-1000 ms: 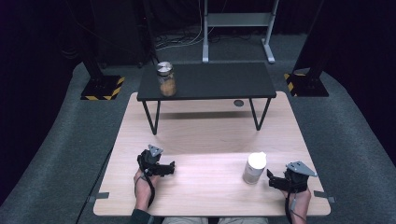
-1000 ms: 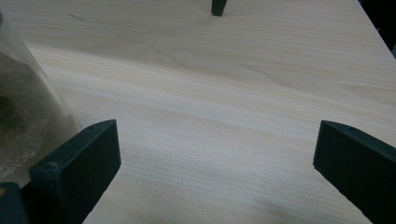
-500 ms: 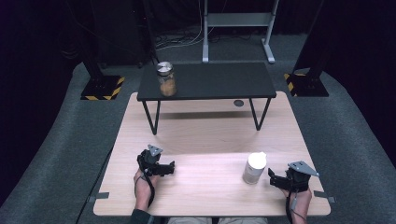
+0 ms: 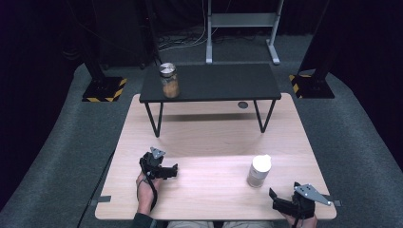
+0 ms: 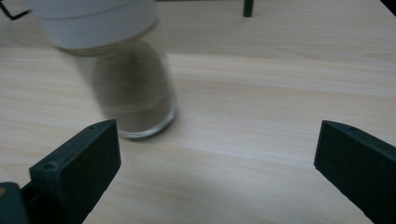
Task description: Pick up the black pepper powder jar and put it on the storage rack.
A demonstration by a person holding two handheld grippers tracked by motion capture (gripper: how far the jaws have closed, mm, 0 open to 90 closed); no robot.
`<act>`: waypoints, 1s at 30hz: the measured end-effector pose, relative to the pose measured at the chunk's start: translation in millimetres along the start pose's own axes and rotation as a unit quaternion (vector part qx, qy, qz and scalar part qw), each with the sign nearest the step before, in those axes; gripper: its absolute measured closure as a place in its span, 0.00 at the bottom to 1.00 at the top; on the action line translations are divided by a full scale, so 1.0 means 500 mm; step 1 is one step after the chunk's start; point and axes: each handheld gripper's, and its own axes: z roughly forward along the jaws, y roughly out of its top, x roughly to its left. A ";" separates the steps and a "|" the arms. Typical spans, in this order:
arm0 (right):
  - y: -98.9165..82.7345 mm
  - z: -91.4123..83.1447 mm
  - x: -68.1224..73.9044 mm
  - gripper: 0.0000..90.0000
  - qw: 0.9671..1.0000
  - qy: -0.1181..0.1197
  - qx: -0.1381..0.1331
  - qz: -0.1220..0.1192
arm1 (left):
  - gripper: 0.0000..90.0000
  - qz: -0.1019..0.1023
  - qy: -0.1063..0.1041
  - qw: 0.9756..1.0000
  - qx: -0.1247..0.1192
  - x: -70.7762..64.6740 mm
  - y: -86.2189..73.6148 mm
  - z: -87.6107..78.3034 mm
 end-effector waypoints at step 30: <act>0.033 0.115 0.074 0.32 0.997 0.041 -0.045 -0.043 | 0.00 -0.002 -0.002 1.000 0.001 0.002 0.000 0.000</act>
